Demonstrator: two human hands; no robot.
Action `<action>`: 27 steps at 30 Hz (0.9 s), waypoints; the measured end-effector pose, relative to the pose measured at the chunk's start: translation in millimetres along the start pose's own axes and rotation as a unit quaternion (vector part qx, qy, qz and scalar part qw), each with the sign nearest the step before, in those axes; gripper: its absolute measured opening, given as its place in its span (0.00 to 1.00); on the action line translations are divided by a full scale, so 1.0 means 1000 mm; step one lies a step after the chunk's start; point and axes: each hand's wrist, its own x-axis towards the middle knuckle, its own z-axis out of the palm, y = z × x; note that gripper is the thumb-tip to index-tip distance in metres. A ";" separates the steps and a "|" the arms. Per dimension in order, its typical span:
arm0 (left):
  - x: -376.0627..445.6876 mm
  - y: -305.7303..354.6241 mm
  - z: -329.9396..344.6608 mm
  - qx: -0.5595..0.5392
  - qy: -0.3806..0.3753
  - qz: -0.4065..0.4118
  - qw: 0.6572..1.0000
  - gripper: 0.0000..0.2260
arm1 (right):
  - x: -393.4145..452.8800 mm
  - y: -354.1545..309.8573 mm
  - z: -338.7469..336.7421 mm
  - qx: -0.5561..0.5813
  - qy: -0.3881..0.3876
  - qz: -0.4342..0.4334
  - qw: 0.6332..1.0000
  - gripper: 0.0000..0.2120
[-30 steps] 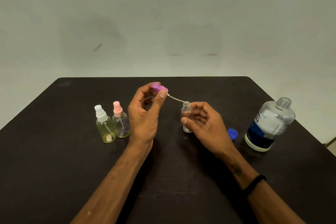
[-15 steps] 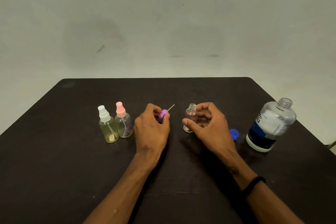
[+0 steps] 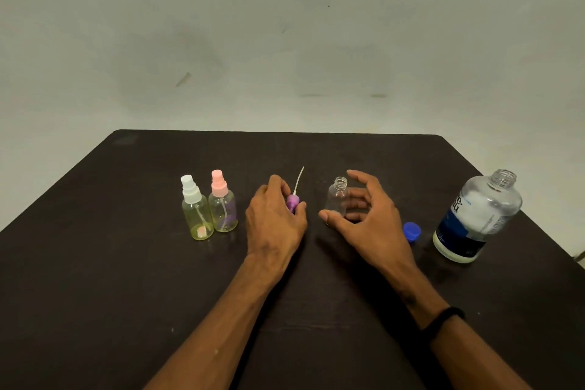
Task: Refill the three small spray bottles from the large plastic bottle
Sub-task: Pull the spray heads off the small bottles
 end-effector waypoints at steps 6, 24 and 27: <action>-0.009 0.002 -0.011 -0.014 -0.017 -0.018 1.000 0.19 | -0.020 -0.015 0.001 -0.039 0.110 -0.102 0.988 0.43; -0.078 -0.046 -0.108 -0.146 0.128 -0.113 0.974 0.16 | -0.031 -0.065 0.114 0.005 0.044 -0.186 0.982 0.21; -0.059 -0.066 -0.120 -0.142 0.077 -0.137 0.977 0.34 | -0.025 -0.067 0.126 0.000 -0.014 -0.123 0.992 0.32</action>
